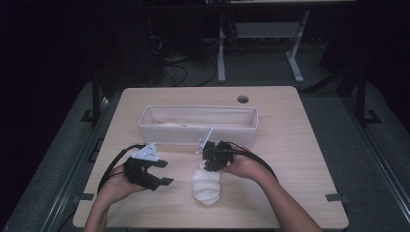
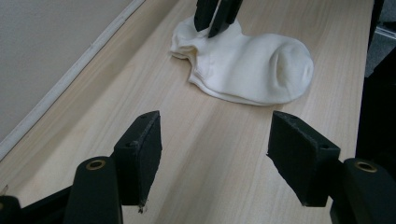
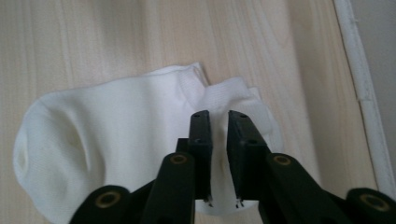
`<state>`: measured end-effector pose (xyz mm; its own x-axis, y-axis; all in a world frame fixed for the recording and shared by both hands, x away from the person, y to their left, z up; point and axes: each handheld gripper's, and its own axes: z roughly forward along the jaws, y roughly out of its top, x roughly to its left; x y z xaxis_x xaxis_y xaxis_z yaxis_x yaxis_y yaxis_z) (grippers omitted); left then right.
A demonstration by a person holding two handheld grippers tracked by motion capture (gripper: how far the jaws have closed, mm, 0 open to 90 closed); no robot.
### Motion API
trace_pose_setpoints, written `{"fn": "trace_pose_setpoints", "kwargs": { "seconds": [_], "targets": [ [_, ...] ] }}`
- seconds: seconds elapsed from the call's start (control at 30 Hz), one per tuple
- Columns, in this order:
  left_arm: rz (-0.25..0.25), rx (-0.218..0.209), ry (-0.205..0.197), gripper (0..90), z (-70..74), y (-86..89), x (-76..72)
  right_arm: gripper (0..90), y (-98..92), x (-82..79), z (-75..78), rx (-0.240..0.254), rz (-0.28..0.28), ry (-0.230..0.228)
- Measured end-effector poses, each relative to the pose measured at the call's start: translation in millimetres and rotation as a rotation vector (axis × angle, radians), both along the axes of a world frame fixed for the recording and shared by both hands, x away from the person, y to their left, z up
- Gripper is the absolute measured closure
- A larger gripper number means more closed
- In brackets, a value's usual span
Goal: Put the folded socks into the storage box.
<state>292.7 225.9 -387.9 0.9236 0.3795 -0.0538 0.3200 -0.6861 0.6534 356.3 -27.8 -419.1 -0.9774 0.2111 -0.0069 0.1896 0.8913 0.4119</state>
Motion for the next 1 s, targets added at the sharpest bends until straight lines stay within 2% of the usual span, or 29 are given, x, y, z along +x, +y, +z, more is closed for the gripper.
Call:
{"fn": "trace_pose_setpoints", "kwargs": {
  "seconds": [0.1,0.33,0.47,0.6,0.83,1.0],
  "targets": [
    [0.0,0.001,-0.001,34.9,0.1,-0.1,-0.2,85.3,1.5,0.8,-4.0,-0.014,-0.006,0.006],
    [-0.006,0.006,0.001,34.9,-0.8,0.7,0.7,86.5,4.5,3.9,-16.4,-0.024,-0.013,0.022],
    [0.0,0.002,0.004,34.8,-1.4,-0.5,0.2,84.4,2.2,3.5,-13.1,-0.023,-0.013,0.012],
    [-0.004,0.003,0.001,34.9,-0.9,-1.1,-0.2,85.7,-5.6,4.0,-3.9,0.013,-0.034,-0.009],
    [-0.001,0.003,0.002,34.9,-0.9,-0.8,0.0,86.3,-7.2,8.4,-15.7,-0.031,-0.049,0.009],
    [-0.002,0.004,0.002,34.9,-1.0,0.1,0.0,85.6,-9.3,7.3,-13.6,-0.019,-0.05,0.006]
  ]
}}
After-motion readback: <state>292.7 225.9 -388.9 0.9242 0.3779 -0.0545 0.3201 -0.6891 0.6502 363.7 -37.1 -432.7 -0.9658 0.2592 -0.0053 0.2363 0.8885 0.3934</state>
